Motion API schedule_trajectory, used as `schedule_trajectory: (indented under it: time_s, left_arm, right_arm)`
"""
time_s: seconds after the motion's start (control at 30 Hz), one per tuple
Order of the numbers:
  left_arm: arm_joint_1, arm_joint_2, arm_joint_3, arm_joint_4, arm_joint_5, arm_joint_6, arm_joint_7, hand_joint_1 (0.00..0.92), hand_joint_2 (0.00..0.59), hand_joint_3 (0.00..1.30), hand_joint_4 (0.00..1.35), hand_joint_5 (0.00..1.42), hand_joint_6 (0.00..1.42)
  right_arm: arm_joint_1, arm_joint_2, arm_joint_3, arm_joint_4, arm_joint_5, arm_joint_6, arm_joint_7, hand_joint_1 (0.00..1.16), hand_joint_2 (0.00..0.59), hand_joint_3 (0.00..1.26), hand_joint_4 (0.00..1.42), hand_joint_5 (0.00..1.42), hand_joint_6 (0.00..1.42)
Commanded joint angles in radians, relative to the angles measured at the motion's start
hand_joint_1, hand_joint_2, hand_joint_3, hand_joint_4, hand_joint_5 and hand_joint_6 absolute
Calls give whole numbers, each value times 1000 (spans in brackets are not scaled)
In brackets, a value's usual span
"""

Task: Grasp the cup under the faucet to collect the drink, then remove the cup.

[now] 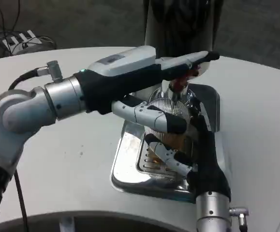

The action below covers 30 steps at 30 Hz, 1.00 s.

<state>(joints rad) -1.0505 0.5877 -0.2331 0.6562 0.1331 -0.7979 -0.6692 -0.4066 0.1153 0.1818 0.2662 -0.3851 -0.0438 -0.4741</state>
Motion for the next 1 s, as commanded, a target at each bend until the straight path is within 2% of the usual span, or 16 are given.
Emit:
schedule_trajectory:
  time_s: [0.03,0.43,1.0]
  left_arm:
    - [32,19,-32,27,69,28,-30,0,60,0,0,124,40]
    - [40,28,-29,8,63,33,-33,0,67,0,0,124,40]
    - [42,30,-30,-5,58,45,-31,0,69,0,0,124,40]
  right_arm:
    - [-21,15,-6,18,5,-20,-10,790,185,80,116,133,211]
    - [-37,25,3,40,4,-31,-11,780,182,83,122,143,216]
    - [-97,41,13,112,4,-37,-50,776,181,97,136,157,229]
